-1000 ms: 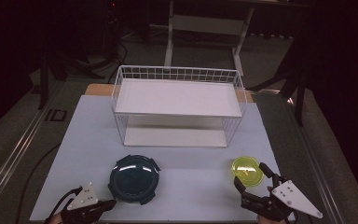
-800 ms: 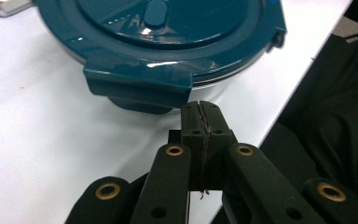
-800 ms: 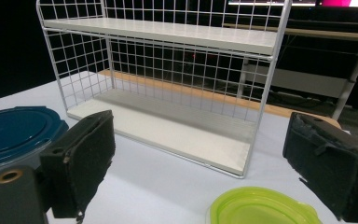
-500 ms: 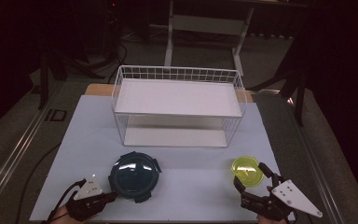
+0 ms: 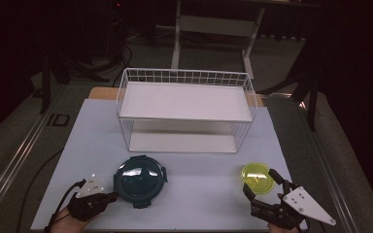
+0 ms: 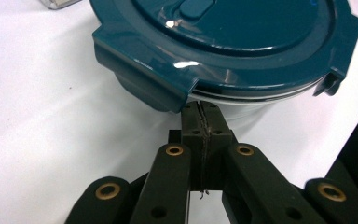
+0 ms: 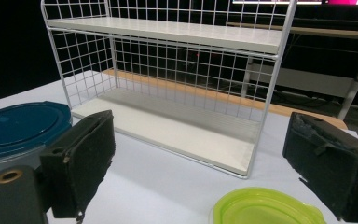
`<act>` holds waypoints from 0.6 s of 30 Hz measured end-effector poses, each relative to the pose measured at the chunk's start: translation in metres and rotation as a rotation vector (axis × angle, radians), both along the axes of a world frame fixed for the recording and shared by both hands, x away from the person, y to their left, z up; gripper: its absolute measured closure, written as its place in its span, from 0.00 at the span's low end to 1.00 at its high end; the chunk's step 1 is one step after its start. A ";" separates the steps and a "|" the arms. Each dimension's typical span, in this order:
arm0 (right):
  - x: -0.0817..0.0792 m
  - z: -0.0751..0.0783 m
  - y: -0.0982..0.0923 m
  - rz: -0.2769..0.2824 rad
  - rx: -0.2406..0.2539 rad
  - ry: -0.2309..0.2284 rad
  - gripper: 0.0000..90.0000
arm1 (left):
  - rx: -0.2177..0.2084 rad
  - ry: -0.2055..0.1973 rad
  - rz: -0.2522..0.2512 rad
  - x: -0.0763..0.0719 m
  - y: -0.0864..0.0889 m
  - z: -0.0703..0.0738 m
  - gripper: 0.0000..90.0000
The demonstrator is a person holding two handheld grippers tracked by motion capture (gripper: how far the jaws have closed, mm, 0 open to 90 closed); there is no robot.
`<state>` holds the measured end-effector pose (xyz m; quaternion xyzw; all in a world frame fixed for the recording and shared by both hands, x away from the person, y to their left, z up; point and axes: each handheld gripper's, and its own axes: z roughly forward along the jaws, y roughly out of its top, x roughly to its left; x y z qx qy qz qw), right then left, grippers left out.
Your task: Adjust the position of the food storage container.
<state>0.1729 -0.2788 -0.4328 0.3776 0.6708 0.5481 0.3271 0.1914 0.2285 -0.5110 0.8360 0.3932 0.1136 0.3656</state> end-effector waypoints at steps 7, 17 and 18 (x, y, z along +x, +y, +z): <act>0.000 0.000 -0.001 0.001 0.003 0.001 0.10 | 0.009 -0.024 0.049 -0.003 0.021 0.007 0.99; 0.000 0.000 -0.001 0.002 0.004 0.002 0.10 | -0.005 -0.051 0.064 0.015 0.023 0.013 0.99; 0.000 0.000 -0.001 0.002 0.003 0.002 0.10 | -0.005 -0.051 0.064 0.015 0.023 0.013 0.99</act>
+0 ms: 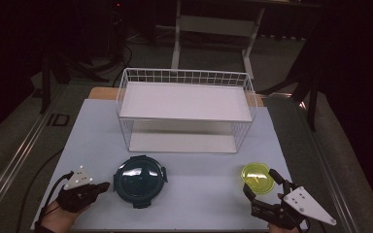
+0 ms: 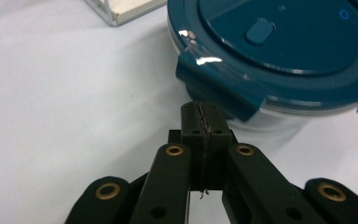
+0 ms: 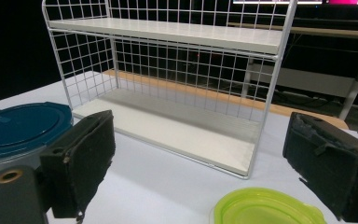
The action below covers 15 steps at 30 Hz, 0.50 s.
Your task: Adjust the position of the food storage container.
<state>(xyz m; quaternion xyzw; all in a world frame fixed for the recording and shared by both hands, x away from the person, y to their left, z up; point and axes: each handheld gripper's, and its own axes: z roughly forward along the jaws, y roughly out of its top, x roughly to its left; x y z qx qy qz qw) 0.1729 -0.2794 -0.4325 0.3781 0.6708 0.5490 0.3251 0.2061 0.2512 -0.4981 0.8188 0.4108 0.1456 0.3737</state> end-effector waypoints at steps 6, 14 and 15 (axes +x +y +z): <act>0.000 0.000 0.000 0.003 -0.001 0.001 0.10 | -0.011 0.004 -0.009 0.006 -0.004 0.000 0.99; 0.000 0.000 0.002 0.007 -0.005 0.002 0.10 | -0.001 0.004 -0.028 0.013 -0.017 0.002 0.99; 0.000 0.000 0.001 0.008 -0.004 0.001 0.10 | -0.002 0.006 -0.036 0.014 -0.020 0.002 0.99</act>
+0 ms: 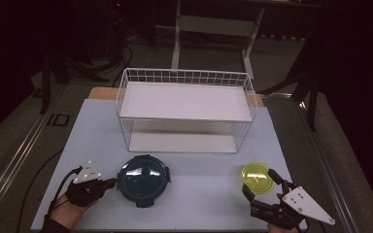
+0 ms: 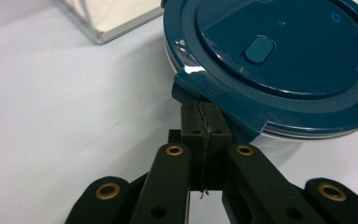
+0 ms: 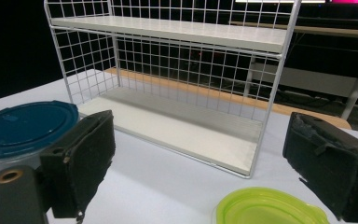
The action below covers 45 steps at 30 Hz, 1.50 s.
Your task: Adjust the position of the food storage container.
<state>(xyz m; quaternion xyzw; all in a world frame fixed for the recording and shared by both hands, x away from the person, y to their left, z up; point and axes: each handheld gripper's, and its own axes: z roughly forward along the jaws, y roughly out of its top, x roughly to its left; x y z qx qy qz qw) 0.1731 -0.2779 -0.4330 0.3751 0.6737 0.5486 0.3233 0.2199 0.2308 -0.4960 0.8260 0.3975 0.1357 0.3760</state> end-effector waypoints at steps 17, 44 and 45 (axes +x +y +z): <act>0.001 -0.001 0.000 0.005 0.002 0.008 0.10 | -0.004 0.002 -0.062 0.019 -0.036 0.000 0.99; 0.003 -0.003 0.001 0.014 -0.011 0.018 0.10 | -0.076 -0.036 -0.110 0.027 -0.051 0.008 0.99; 0.004 -0.003 0.002 0.021 -0.014 0.019 0.10 | -0.087 -0.046 -0.110 0.026 -0.051 0.011 0.98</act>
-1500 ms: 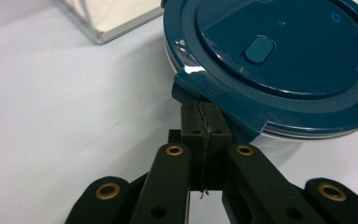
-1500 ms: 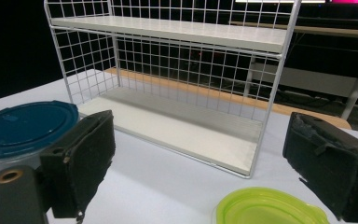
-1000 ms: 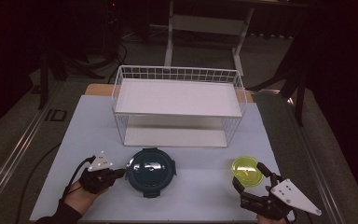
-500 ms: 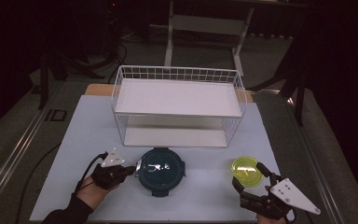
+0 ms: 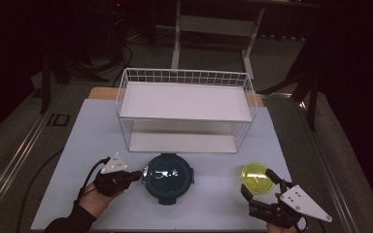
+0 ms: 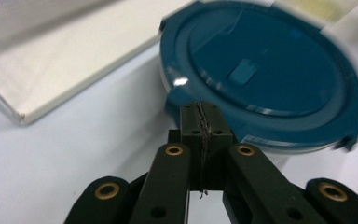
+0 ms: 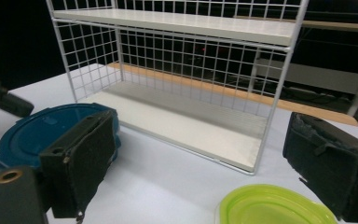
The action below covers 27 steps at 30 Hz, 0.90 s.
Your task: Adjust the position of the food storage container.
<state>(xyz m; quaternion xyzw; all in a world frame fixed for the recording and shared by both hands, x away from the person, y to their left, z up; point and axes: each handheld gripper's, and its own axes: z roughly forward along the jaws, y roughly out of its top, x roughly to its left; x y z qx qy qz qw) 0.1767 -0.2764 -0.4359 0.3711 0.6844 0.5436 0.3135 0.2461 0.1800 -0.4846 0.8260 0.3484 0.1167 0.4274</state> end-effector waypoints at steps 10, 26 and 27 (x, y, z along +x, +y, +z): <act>0.000 0.001 0.006 0.009 -0.022 -0.010 0.10 | -0.104 -0.040 -0.011 -0.005 0.007 0.017 0.78; 0.000 0.003 0.015 0.084 -0.019 0.017 0.15 | -0.215 -0.050 -0.011 -0.021 0.025 0.031 0.00; -0.001 0.004 0.016 0.085 -0.016 0.019 0.15 | -0.215 -0.050 -0.011 -0.021 0.025 0.031 0.00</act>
